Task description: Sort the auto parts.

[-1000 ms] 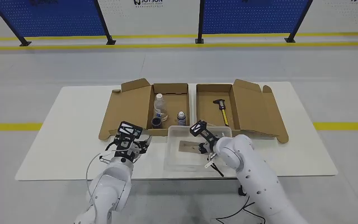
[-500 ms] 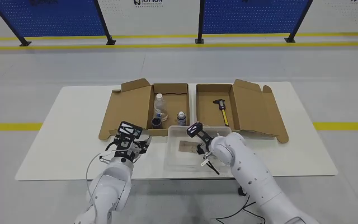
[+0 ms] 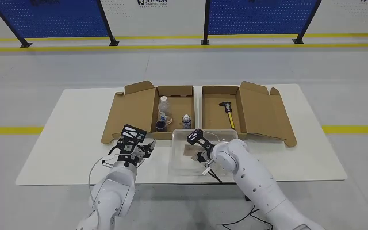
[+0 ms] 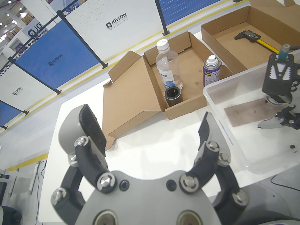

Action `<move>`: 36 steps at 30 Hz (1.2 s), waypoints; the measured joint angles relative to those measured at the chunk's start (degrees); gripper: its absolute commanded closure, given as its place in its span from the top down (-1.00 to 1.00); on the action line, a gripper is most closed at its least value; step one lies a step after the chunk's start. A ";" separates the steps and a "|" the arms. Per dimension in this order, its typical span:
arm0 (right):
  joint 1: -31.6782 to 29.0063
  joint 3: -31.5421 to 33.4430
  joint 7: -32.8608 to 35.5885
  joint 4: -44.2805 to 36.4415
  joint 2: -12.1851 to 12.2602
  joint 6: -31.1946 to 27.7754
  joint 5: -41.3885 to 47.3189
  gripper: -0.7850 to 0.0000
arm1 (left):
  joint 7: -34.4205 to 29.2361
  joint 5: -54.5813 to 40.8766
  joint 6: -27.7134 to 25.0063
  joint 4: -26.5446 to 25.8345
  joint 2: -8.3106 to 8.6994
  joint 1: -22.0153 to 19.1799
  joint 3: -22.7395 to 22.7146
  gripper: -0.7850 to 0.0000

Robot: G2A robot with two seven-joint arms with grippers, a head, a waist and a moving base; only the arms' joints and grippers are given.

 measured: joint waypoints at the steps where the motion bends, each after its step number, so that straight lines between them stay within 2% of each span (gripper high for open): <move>1: -0.26 0.00 0.10 -0.49 0.04 -0.04 0.01 0.29 | 0.00 0.00 0.00 0.00 0.00 0.00 0.00 1.00; 3: -0.84 0.03 0.45 -1.65 0.14 -0.24 0.06 0.13 | 0.00 0.00 0.00 0.00 0.00 0.00 0.00 1.00; 8: -2.12 0.24 1.65 -4.58 0.37 -0.89 0.85 -0.03 | 0.00 0.00 0.00 0.00 0.00 0.00 0.00 1.00; 14: -3.27 -0.19 3.11 -8.50 0.61 -1.23 0.13 -0.02 | 0.00 0.00 0.00 0.00 0.00 0.00 0.00 1.00; 20: -3.07 2.28 3.48 -10.65 1.29 0.78 -2.73 -0.07 | 0.00 0.00 0.00 0.00 0.00 0.00 0.00 1.00; 28: -1.05 4.95 5.07 -9.18 1.89 1.96 -5.97 -0.18 | 0.00 0.00 0.00 0.00 0.00 0.00 0.00 1.00; 33: 0.31 4.22 6.27 -7.37 1.76 1.96 -7.70 -0.39 | 0.00 0.00 0.00 0.00 0.00 0.00 0.00 1.00; 36: 0.93 3.73 6.16 -6.04 1.56 1.91 -7.58 -0.38 | 0.00 0.00 0.00 0.00 0.00 0.00 0.00 1.00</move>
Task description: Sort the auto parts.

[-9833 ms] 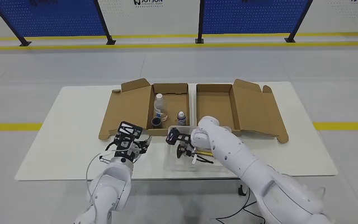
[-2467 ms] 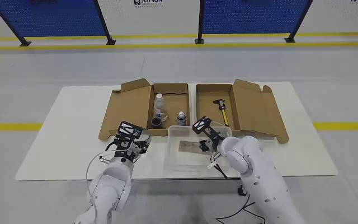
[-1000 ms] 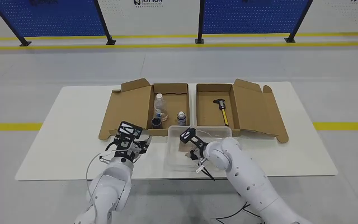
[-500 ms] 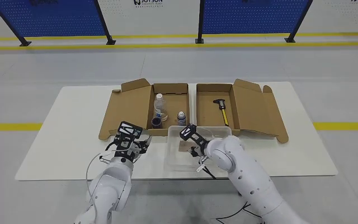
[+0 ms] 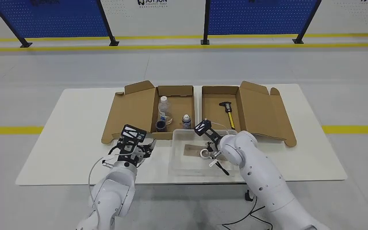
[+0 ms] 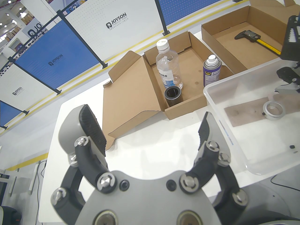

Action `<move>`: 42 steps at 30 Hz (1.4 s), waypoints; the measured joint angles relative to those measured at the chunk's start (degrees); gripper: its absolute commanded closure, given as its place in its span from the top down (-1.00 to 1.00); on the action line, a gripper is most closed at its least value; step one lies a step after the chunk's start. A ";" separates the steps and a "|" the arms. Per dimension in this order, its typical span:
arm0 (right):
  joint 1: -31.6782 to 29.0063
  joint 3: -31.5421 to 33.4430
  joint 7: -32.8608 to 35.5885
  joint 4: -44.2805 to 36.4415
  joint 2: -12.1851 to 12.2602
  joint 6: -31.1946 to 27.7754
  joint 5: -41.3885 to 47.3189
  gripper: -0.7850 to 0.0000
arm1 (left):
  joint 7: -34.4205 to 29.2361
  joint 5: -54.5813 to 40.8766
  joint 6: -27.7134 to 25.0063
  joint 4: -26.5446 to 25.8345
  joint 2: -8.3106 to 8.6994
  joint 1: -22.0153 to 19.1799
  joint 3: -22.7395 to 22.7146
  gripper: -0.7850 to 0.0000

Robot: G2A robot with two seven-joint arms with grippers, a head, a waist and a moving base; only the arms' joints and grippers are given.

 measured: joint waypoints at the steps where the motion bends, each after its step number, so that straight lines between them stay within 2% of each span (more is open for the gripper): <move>1: 0.18 -0.15 -0.10 0.41 -0.07 0.00 0.05 -0.36 | 0.00 0.00 0.00 0.00 0.00 0.00 0.00 1.00; 37: 7.36 -5.20 3.34 14.66 -2.55 -5.11 7.76 -0.20 | 0.00 0.00 0.00 0.00 0.00 0.00 0.00 1.00; 42: 9.04 -6.36 4.46 16.69 -3.09 -5.94 8.43 -0.24 | 0.00 0.00 0.00 0.00 0.00 0.00 0.00 1.00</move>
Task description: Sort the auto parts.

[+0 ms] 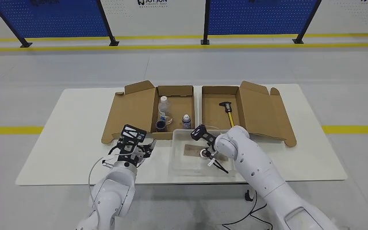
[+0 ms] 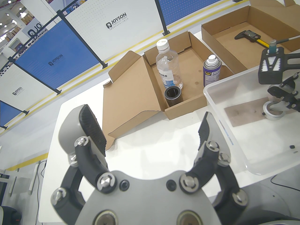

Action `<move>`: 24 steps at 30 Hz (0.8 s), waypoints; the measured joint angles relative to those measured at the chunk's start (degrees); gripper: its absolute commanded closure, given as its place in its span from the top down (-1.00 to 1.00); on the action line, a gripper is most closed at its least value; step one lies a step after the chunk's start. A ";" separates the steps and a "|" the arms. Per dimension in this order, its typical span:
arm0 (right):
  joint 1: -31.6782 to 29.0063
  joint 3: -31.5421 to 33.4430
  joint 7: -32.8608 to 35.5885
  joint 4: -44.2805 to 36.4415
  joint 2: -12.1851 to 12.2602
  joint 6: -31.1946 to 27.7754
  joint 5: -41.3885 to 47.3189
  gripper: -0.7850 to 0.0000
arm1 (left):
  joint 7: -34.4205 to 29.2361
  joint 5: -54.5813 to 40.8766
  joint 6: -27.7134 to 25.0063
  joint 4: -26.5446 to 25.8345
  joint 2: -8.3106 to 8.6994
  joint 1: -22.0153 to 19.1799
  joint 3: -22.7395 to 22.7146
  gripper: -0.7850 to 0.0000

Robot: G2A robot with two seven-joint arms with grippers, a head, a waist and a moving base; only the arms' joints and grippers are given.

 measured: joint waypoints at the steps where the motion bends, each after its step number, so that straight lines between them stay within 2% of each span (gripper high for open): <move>1: 0.37 -0.24 0.32 0.34 -0.12 -0.22 0.16 -0.25 | 0.00 0.00 0.00 0.00 0.00 0.00 0.00 1.00; 10: 4.21 -3.19 3.59 3.98 -1.48 -2.08 0.95 -0.29 | 0.00 0.00 0.00 0.00 0.00 0.00 0.00 1.00; 22: 7.83 -6.75 4.10 10.59 -3.51 -4.60 2.52 -0.27 | 0.00 0.00 0.00 0.00 0.00 0.00 0.00 1.00; 24: 8.27 -7.33 4.07 11.65 -3.82 -4.99 2.49 -0.33 | 0.00 0.00 0.00 0.00 0.00 0.00 0.00 1.00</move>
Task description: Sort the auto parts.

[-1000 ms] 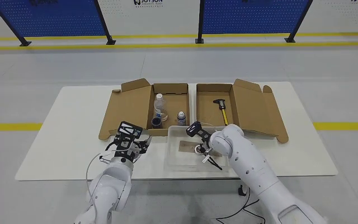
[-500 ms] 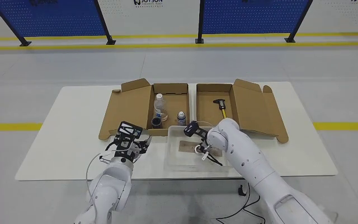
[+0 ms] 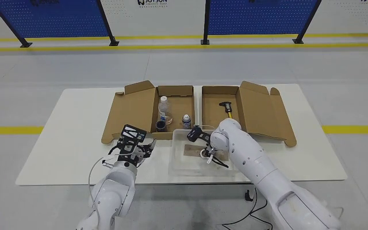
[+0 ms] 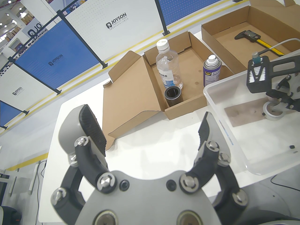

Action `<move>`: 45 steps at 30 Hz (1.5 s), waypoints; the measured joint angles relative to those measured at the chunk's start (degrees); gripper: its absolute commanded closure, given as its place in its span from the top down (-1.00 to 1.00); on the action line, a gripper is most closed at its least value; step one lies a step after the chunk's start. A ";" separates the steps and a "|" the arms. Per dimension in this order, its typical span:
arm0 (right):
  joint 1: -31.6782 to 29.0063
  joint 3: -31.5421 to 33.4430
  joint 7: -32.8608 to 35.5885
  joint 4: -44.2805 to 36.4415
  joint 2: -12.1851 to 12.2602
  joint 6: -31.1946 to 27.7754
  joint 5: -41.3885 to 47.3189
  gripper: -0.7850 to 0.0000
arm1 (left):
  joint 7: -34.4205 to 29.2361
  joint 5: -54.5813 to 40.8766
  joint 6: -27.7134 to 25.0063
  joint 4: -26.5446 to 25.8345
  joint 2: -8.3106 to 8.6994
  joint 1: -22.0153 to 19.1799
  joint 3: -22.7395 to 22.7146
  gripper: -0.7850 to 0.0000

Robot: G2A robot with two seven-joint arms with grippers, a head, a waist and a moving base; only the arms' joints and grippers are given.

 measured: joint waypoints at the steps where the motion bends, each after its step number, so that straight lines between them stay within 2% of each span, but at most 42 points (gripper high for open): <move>1: 0.17 -0.22 -0.10 0.42 -0.13 -0.10 -0.01 -0.36 | 0.00 0.00 0.00 0.00 0.00 0.00 0.00 1.00; 2: 0.34 -0.39 -0.26 0.81 -0.26 -0.17 0.03 -0.38 | 0.00 0.00 0.00 0.00 0.00 0.00 0.00 1.00; 5: 0.83 -0.84 -0.68 1.94 -0.63 -0.44 0.36 -0.62 | 0.00 0.00 0.00 0.00 0.00 0.00 0.00 1.00; 6: 0.99 -1.01 -0.80 2.27 -0.77 -0.55 0.46 -0.93 | 0.00 0.00 0.00 0.00 0.00 0.00 0.00 1.00; 7: 1.10 -1.13 -0.90 2.48 -0.87 -0.62 0.53 -1.00 | 0.00 0.00 0.00 0.00 0.00 0.00 0.00 1.00; 17: 1.62 -0.59 -2.49 2.93 -1.15 -0.98 2.17 -1.00 | 0.00 0.00 0.00 0.00 0.00 0.00 0.00 1.00; 23: -0.56 3.51 -3.87 -1.48 0.38 -1.82 6.10 -1.00 | 0.00 0.00 0.00 0.00 0.00 0.00 0.00 1.00; 29: -6.22 10.76 -5.01 -10.63 3.33 -2.72 10.76 -1.00 | 0.00 0.00 0.00 0.00 0.00 0.00 0.00 1.00; 36: -16.19 21.73 -8.18 -20.46 6.67 -5.43 21.48 -1.00 | 0.00 0.00 0.00 0.00 0.00 0.00 0.00 1.00; 40: -20.41 26.11 -10.57 -22.79 7.66 -7.27 29.08 -1.00 | 0.00 0.00 0.00 0.00 0.00 0.00 0.00 1.00; 45: -23.17 28.46 -12.40 -23.26 8.25 -9.31 37.80 -1.00 | 0.00 0.00 0.00 0.00 0.00 0.00 0.00 1.00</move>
